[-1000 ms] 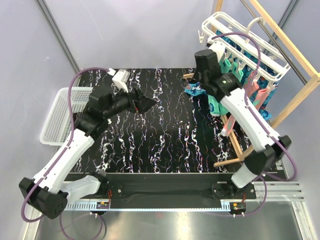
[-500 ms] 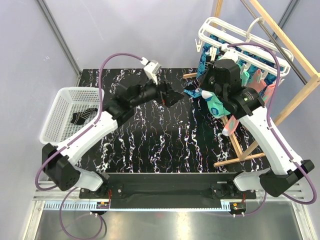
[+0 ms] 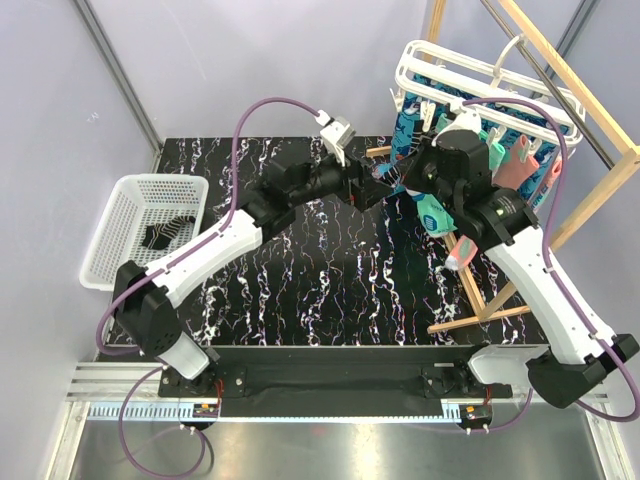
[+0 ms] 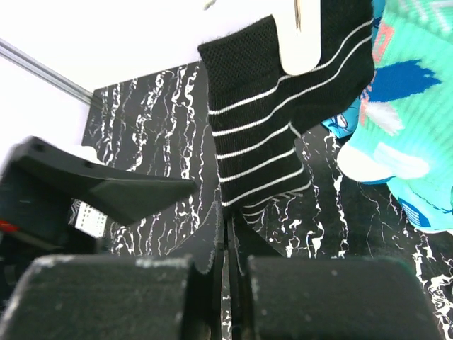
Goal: Remove the socks clipped to the hanger
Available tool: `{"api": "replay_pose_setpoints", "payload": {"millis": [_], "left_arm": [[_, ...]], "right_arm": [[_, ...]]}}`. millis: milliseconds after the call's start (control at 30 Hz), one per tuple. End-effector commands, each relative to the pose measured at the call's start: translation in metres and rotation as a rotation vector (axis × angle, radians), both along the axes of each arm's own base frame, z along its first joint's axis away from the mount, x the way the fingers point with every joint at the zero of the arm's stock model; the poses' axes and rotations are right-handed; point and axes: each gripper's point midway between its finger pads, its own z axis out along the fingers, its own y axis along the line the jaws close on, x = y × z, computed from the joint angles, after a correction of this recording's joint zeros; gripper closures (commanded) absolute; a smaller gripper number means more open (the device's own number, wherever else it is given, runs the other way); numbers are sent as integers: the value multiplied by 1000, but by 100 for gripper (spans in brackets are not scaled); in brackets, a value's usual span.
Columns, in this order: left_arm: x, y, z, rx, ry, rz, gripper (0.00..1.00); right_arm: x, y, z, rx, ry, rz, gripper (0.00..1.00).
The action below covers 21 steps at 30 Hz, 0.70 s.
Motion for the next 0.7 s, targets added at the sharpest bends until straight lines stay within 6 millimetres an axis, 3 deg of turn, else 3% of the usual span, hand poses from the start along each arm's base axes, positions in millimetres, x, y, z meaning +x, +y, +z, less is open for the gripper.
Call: {"api": "replay_pose_setpoints", "payload": {"millis": [0,133,167,267,300,333,367,400,500,533,600,633,667], "left_arm": [[-3,-8,32,-36,-116,-6,7],[-5,-18,32,-31,-126,-17,21],[-6,-21,33,-32,-127,-25,38],[-8,-26,36,-34,-125,-40,71],[-9,-28,37,-32,-123,-40,89],[-10,-29,36,-31,-122,-42,100],[-11,-29,37,-32,-119,-39,100],[-11,-30,34,-29,-113,-37,100],[-10,-30,31,-23,-105,-33,100],[-11,-31,30,-19,-102,-36,100],[-11,-31,27,-16,-95,-38,100],[-12,-32,27,-17,-93,-41,100],[-13,-32,28,-18,-94,-41,100]], "right_arm": [[-5,-2,26,61,-70,5,100],[-8,-3,26,64,-72,5,100],[-8,-4,26,64,-72,3,100],[-10,-6,28,64,-77,-1,100],[-11,-7,31,65,-81,0,97],[-12,-8,31,61,-78,0,92],[-13,-10,36,61,-89,-4,83],[-14,-14,38,59,-96,-23,62],[-15,-29,54,47,-124,-90,41],[-14,-32,52,22,-111,-105,38],[-13,-41,74,17,-144,-139,34],[-9,-41,70,-9,-118,-144,32],[-10,-46,90,0,-150,-154,31]]}}
